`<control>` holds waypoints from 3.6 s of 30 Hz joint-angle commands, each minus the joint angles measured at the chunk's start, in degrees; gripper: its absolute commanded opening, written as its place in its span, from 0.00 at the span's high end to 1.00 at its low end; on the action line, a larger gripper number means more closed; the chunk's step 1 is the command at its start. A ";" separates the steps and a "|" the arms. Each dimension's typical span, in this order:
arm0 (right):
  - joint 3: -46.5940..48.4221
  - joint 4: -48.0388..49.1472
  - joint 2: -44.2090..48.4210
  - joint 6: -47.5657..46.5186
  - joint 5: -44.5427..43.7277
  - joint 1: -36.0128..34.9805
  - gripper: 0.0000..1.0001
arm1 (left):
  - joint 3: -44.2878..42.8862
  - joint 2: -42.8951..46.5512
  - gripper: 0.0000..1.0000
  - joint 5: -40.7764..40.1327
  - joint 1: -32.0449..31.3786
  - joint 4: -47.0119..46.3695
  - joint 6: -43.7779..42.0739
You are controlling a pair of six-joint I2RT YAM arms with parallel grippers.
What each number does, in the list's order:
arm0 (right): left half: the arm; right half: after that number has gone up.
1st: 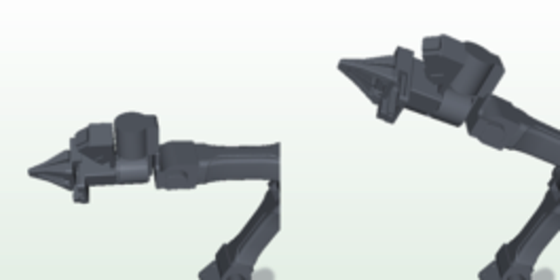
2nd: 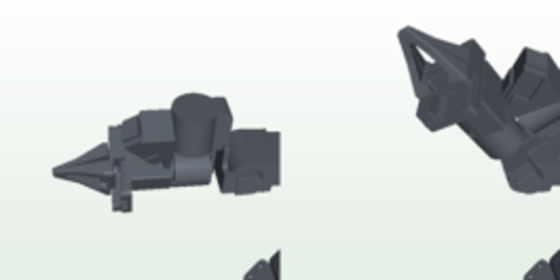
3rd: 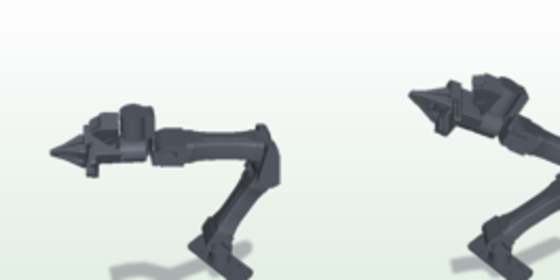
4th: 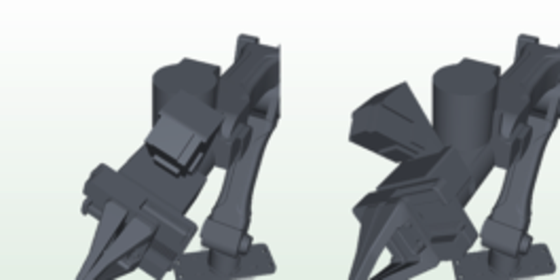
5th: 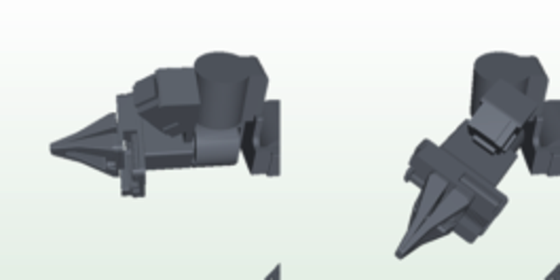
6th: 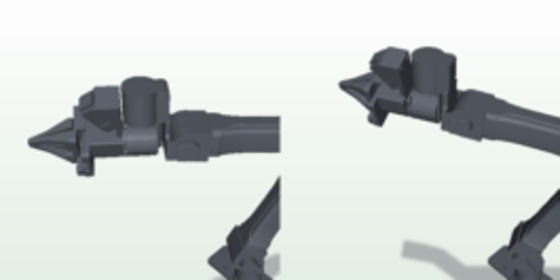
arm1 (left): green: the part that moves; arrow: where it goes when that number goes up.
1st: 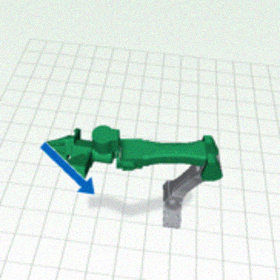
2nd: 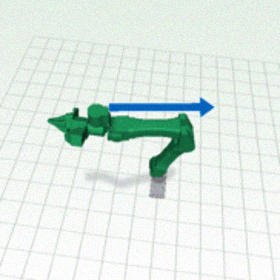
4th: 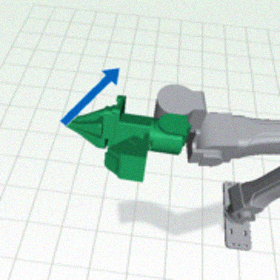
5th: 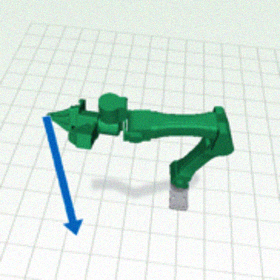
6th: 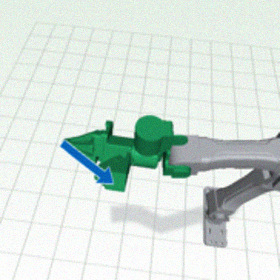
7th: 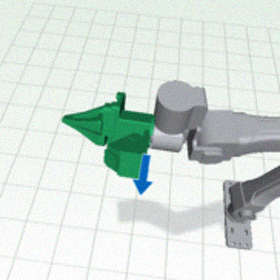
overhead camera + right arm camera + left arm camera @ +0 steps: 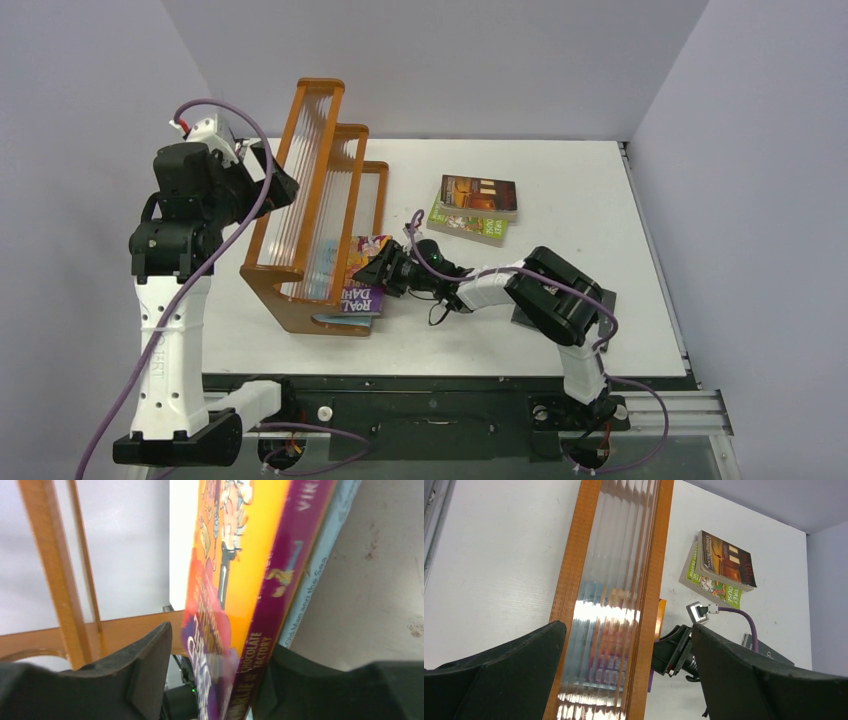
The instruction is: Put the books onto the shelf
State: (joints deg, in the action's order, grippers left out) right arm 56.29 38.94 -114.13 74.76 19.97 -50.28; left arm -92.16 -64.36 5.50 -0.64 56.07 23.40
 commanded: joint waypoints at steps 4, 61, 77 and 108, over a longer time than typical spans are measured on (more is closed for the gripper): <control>2.55 -10.69 4.97 -6.84 -4.95 -0.91 0.41 | 1.30 1.79 0.04 2.72 0.36 -3.28 0.50; 5.35 -28.60 8.65 -17.65 -12.24 -6.16 0.30 | 3.79 2.06 0.04 5.48 0.38 -5.72 1.62; 4.39 -30.86 11.06 -18.83 -16.87 -6.23 0.65 | 5.42 2.29 0.04 6.28 0.38 -6.55 1.39; 4.87 -29.77 13.33 -20.25 -19.54 -3.56 0.76 | 6.20 2.78 0.04 6.31 0.35 -6.54 1.32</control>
State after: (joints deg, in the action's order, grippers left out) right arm 62.61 6.81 -106.30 55.07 4.71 -55.92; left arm -85.82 -62.87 11.40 -0.64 51.96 25.04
